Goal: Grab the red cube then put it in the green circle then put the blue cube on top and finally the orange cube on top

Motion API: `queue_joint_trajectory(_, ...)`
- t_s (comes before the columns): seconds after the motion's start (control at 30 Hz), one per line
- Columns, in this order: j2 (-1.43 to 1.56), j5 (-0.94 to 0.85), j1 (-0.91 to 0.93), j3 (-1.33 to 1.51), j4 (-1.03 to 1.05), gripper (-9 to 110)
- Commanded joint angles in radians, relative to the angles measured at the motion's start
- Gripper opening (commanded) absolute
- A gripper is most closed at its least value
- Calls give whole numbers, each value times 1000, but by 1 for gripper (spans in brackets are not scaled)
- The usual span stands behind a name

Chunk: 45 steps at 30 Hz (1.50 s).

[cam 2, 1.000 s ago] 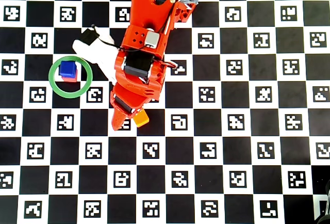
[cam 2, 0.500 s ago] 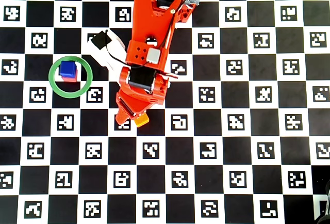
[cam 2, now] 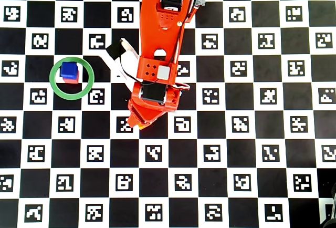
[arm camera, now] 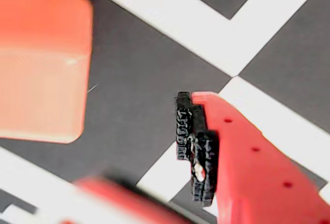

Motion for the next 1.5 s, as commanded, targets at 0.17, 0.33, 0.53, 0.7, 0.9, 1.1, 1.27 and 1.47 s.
queue_joint_trajectory(0.17, 5, 5, 29, 21, -81, 38)
queue_joint_trajectory(0.33, -11, -5, 38, 61, -129, 38)
queue_joint_trajectory(0.53, -26, 5, 41, 72, -163, 37)
queue_joint_trajectory(0.7, -38, 9, 44, 72, -183, 36)
queue_joint_trajectory(0.9, -48, 15, 51, 78, -204, 35)
queue_joint_trajectory(1.1, -49, 17, 52, 75, -209, 31)
queue_joint_trajectory(1.27, -46, 20, 55, 78, -215, 26)
queue_joint_trajectory(1.47, -43, 11, 58, 84, -221, 20)
